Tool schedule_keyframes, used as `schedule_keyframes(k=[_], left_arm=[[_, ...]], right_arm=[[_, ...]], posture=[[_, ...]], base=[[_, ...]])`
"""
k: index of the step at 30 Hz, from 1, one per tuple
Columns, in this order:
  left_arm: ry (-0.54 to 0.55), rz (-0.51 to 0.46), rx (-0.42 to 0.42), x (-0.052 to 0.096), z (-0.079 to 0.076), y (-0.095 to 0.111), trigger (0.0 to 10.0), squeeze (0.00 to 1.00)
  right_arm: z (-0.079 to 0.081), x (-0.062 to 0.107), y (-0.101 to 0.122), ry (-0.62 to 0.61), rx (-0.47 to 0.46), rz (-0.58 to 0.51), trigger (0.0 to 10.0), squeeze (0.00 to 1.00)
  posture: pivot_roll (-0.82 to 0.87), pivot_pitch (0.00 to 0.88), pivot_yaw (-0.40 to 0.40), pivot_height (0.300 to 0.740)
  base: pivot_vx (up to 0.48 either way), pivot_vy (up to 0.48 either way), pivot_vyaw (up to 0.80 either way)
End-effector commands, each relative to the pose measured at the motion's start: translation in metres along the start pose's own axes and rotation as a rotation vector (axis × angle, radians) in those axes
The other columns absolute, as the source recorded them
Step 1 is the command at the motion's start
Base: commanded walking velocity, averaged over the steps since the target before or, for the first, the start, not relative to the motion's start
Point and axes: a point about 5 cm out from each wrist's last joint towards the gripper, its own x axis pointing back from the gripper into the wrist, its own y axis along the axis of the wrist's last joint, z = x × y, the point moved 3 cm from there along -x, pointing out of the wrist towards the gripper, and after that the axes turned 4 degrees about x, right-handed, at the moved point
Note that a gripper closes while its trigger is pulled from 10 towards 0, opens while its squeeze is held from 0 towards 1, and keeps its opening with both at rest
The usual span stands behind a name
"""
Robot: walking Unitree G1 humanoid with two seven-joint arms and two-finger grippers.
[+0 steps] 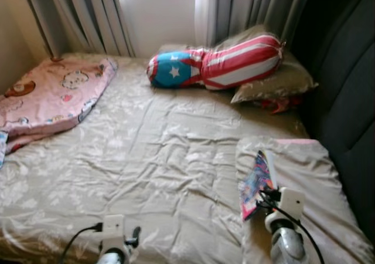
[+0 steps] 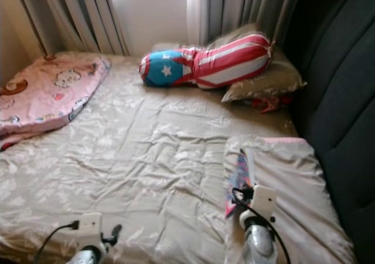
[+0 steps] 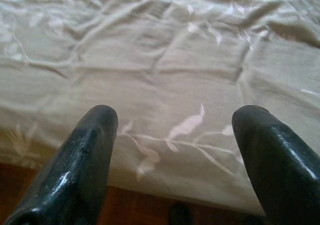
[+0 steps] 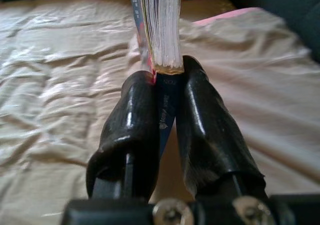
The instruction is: Clean up the room
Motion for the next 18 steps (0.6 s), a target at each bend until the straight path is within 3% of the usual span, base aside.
schedule_keyframes(k=[1,11,18], left_arm=[[0.020,0.000,-0.003,0.0012,0.0076,-0.0009,10.0,0.00],[0.021,-0.004,-0.006,0.0016,0.0086,-0.0008,10.0,0.00],[0.016,-0.011,-0.017,0.0009,0.0076,0.0012,10.0,0.00]], right_arm=[[0.0105,-0.0035,0.0093,0.028,-0.012,-0.039,10.0,0.00],[0.0111,-0.0028,0.0077,0.031,-0.014,-0.033,10.0,0.00],[0.0123,-0.0025,0.0079,0.034,-0.016,-0.033,10.0,0.00]], posture=[[-0.02,0.000,-0.043,0.740],[-0.01,0.000,-0.043,0.740],[-0.02,0.000,-0.042,0.740]], base=[[0.000,0.480,0.00],[0.000,0.465,0.00],[0.000,0.040,0.00]])
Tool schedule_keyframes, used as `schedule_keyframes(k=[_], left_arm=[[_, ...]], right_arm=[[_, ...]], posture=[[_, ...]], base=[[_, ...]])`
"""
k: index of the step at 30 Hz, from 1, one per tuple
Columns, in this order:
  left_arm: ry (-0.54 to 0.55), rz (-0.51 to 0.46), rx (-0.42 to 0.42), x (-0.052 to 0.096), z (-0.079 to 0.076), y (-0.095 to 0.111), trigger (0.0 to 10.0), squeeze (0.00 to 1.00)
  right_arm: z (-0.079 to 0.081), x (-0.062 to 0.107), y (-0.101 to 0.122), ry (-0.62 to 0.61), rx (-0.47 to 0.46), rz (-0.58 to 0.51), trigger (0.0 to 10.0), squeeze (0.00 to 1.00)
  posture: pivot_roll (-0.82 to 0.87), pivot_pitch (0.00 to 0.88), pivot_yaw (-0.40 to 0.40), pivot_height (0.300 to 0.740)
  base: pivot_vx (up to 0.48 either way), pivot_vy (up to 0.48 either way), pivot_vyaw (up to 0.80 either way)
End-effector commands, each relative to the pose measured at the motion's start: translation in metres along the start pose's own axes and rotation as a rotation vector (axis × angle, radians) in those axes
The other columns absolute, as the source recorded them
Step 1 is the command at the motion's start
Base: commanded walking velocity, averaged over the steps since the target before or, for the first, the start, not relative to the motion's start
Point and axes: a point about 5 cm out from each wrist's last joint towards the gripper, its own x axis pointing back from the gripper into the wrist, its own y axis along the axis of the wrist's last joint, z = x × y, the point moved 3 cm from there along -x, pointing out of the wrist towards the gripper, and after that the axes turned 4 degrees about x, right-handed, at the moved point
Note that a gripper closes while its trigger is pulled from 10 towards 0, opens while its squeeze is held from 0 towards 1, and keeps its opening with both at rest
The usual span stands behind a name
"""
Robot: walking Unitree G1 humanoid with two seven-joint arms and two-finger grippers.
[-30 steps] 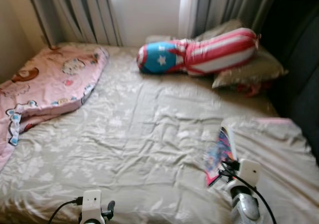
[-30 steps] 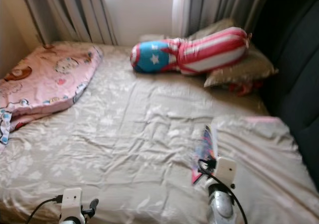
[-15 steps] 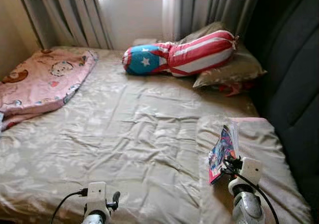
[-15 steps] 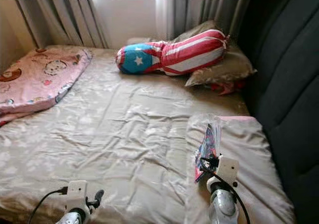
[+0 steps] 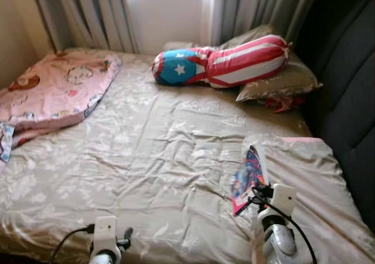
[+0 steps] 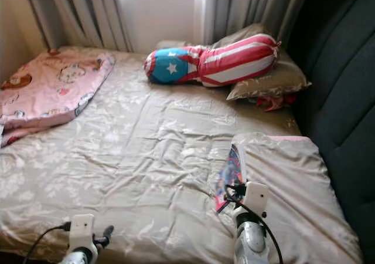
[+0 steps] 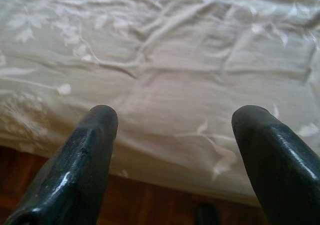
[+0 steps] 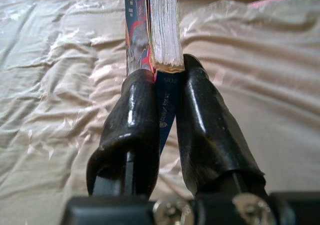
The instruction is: Clean up the room
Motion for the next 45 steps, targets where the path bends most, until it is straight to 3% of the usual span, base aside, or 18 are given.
schedule_keyframes(k=[1,17,26,28,36,45], left_arm=[[-0.015,0.023,0.005,0.002,-0.008,-0.007,10.0,0.00],[-0.027,0.007,-0.002,0.000,-0.010,-0.003,10.0,0.00],[-0.050,-0.030,-0.004,-0.003,-0.016,0.007,10.0,0.00],[-0.067,-0.078,0.008,-0.006,-0.019,0.020,10.0,0.00],[-0.101,-0.144,-0.009,-0.010,-0.023,0.037,10.0,0.00],[-0.109,-0.146,-0.016,-0.009,-0.026,0.036,10.0,0.00]], right_arm=[[-0.009,-0.002,0.009,-0.022,0.008,-0.034,10.0,0.00],[-0.006,-0.002,0.009,-0.016,0.002,-0.032,10.0,0.00],[-0.006,-0.002,0.008,-0.012,-0.002,-0.028,10.0,0.00],[-0.006,-0.002,0.007,-0.010,-0.003,-0.026,10.0,0.00],[-0.004,-0.002,0.006,-0.004,-0.005,-0.019,10.0,0.00],[-0.004,-0.002,0.005,-0.005,-0.010,-0.017,10.0,0.00]], posture=[[-0.01,0.000,-0.042,0.740],[-0.01,0.000,-0.038,0.740],[-0.01,0.000,-0.037,0.740],[-0.01,0.000,-0.038,0.740],[-0.01,0.000,-0.034,0.740],[-0.01,0.000,-0.032,0.740]], base=[[0.000,0.000,0.00],[0.000,0.400,0.00],[0.000,0.000,0.00],[0.000,0.000,0.00],[0.000,0.000,0.00],[0.000,0.000,0.00]])
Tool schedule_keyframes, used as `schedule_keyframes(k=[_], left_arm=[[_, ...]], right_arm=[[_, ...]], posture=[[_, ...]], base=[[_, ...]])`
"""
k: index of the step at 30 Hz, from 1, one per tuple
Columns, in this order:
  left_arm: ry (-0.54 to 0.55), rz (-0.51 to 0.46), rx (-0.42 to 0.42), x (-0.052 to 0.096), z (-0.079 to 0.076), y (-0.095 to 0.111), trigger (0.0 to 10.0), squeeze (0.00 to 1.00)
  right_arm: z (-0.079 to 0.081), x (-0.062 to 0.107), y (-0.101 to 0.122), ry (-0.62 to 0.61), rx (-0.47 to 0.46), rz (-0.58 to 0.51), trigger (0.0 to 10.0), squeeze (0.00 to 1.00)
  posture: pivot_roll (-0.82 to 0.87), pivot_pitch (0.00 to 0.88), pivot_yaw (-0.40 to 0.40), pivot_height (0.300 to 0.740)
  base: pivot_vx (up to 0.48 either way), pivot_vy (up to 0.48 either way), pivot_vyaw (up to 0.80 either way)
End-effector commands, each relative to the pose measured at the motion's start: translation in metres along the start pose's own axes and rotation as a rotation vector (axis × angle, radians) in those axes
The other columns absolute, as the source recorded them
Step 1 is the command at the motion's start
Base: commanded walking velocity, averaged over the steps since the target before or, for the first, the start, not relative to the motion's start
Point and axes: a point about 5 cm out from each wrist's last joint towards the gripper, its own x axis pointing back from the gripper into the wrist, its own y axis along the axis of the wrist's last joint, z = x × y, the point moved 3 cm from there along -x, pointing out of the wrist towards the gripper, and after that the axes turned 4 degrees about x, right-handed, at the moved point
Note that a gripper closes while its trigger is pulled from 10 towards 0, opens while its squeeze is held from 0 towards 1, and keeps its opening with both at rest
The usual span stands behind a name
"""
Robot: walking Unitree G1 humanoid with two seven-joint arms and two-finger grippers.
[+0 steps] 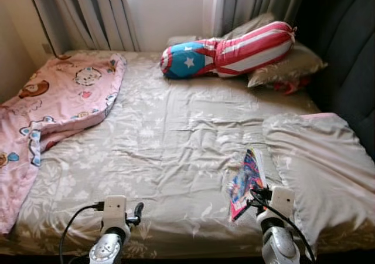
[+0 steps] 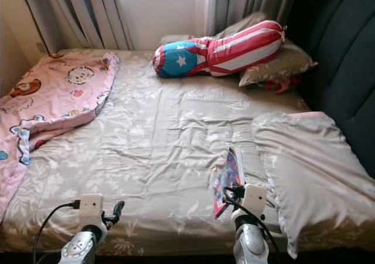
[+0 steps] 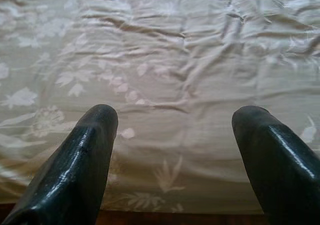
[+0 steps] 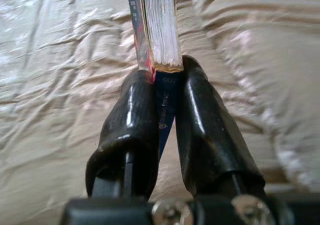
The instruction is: Clean up the room
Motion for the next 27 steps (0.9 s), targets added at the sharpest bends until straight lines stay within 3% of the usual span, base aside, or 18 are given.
schedule_keyframes(k=[1,15,19,22,27], left_arm=[[0.002,0.009,-0.014,0.0013,0.0029,-0.0021,10.0,0.00],[0.007,-0.028,0.027,0.0008,0.0060,0.0042,10.0,0.00],[-0.009,-0.038,0.029,0.0008,0.0040,0.0056,10.0,0.00],[-0.005,-0.039,0.031,0.0015,0.0048,0.0049,10.0,0.00],[-0.008,-0.038,0.030,0.0021,0.0049,0.0041,10.0,0.00]], right_arm=[[0.0052,-0.0040,0.0097,0.013,-0.008,-0.040,10.0,0.00],[0.0111,-0.0031,0.0085,0.071,0.000,-0.041,10.0,0.00],[0.0134,-0.0026,0.0096,0.094,0.024,-0.051,10.0,0.00],[0.0113,-0.0023,0.0079,0.069,-0.018,-0.044,10.0,0.00],[0.0118,-0.0027,0.0085,0.084,0.012,-0.045,10.0,0.00]], posture=[[-0.01,0.000,-0.032,0.740],[-0.01,0.000,-0.034,0.740],[-0.01,0.000,-0.034,0.740],[-0.01,0.000,-0.035,0.740],[-0.01,0.000,-0.036,0.740]], base=[[0.000,0.000,0.00],[0.000,0.000,0.00],[0.180,0.000,0.49],[0.242,0.000,0.00],[0.261,0.000,0.00]])
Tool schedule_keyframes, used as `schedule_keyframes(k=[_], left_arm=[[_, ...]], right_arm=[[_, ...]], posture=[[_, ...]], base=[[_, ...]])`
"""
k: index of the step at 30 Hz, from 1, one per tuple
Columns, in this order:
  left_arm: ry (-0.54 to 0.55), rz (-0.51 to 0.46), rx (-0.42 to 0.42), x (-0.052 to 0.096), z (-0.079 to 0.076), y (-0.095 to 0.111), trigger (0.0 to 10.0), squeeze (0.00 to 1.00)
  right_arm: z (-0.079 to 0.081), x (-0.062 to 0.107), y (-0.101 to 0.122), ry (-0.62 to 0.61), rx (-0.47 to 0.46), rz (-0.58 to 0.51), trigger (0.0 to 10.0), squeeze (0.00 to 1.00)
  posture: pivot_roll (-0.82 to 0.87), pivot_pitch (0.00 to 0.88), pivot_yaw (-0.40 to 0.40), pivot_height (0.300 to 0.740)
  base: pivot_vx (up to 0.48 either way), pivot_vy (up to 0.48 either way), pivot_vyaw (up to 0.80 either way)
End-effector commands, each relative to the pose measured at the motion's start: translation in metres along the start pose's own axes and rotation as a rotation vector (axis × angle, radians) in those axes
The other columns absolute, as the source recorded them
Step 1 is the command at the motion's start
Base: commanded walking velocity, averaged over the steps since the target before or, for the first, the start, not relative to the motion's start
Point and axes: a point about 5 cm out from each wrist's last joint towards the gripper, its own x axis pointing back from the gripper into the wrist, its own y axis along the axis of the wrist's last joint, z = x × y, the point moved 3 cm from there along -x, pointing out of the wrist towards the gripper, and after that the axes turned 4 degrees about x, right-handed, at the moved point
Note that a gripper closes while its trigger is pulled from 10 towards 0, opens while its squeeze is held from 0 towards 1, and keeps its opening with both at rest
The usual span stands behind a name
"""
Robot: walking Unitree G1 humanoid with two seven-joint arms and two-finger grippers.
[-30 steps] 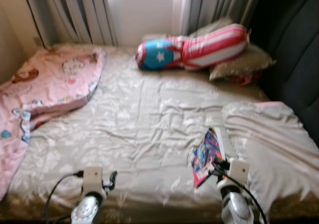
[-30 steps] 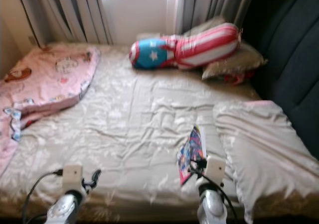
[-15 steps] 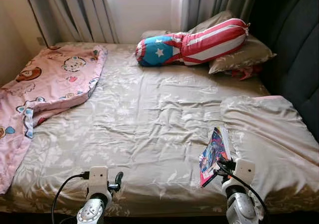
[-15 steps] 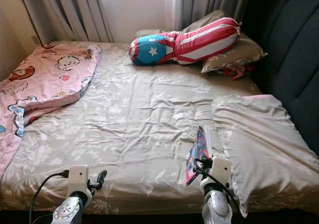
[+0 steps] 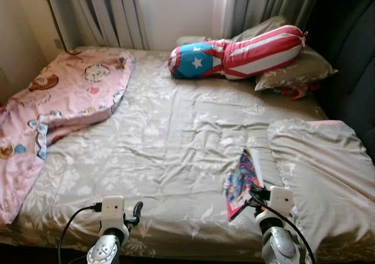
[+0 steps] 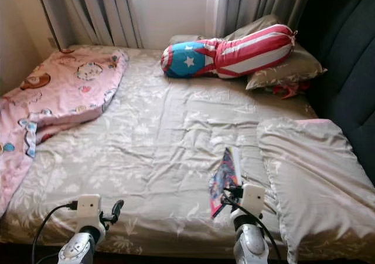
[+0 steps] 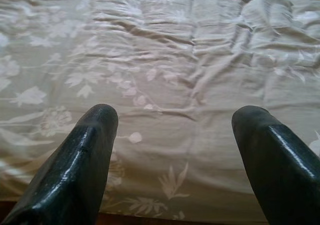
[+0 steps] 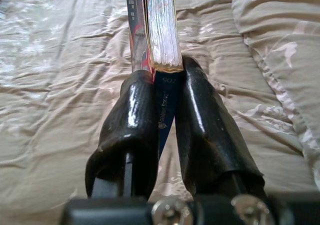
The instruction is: Clean up the room
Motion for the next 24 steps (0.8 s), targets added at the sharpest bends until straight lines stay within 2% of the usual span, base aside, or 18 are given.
schedule_keyframes(k=[1,14,24], left_arm=[[0.004,-0.008,0.016,-0.0006,0.0003,0.0018,10.0,0.00],[0.005,-0.017,0.007,-0.0008,0.0005,0.0034,10.0,0.00],[-0.007,-0.043,0.007,-0.0036,-0.0021,0.0105,10.0,0.00]], right_arm=[[-0.0041,-0.0024,0.0091,-0.011,0.008,-0.041,10.0,0.00],[-0.0025,-0.0022,0.0067,-0.001,0.000,-0.031,10.0,0.00],[0.0001,-0.0026,0.0061,0.012,-0.006,-0.028,10.0,0.00]], posture=[[-0.01,0.000,-0.036,0.740],[-0.01,0.000,-0.036,0.740],[-0.01,0.000,-0.034,0.740]], base=[[0.274,0.000,0.00],[0.276,0.000,0.00],[0.000,0.000,0.00]])
